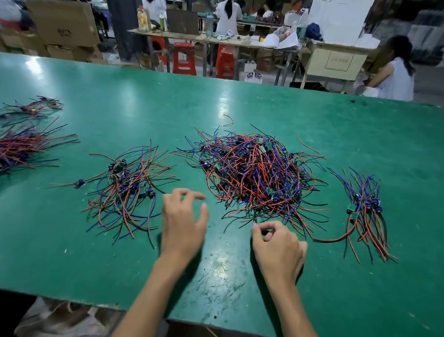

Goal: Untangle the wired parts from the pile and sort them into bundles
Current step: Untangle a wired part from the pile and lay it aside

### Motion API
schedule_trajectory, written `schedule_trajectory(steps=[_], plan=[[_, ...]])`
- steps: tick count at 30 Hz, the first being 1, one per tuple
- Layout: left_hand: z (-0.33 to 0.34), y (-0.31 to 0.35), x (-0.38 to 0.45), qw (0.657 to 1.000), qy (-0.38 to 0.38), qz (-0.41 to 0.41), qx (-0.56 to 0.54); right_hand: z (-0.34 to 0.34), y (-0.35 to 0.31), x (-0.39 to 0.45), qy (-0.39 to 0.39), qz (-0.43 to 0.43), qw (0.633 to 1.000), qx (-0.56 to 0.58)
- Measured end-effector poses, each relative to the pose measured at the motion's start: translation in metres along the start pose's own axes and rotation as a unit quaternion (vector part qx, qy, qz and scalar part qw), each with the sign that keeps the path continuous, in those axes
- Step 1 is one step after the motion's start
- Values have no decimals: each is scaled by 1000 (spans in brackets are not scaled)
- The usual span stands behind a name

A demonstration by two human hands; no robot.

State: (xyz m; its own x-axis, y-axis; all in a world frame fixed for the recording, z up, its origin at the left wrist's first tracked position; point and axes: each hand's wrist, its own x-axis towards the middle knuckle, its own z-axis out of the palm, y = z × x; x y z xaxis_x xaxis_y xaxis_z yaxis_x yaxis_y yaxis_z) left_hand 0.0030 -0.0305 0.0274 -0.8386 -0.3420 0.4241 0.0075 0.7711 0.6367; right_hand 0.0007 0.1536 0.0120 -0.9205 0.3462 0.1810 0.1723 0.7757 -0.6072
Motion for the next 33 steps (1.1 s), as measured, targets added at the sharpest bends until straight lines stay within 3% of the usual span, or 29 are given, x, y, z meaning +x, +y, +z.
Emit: schedule_trajectory(steps=[2,5,9,14,17,26,30,33], plan=[[16,15,-12,997,-47,14,-54,1,0,-2,-8,-16,999,-36],[33,30,-25,995,-79,31,-47,0,3,-1,-24,-22,999,-19],[38,38,-37,998,-36,41,-22,-2,2,-3,-24,-35,998,-47],[36,41,-38,993,-118,-25,-14,-1,0,-8,11,-56,997,-48],[36,45,-37,991,-123,-39,-20,0,1,-8,0,-82,996,-21],[39,41,-27,981,-145,-124,-40,-5,7,-11,-119,-159,973,118],[32,31,-24,976,-191,-102,-41,-6,8,-9,-131,-122,969,169],[25,30,-31,973,-219,-63,-32,-3,11,-4,-53,-47,976,206]])
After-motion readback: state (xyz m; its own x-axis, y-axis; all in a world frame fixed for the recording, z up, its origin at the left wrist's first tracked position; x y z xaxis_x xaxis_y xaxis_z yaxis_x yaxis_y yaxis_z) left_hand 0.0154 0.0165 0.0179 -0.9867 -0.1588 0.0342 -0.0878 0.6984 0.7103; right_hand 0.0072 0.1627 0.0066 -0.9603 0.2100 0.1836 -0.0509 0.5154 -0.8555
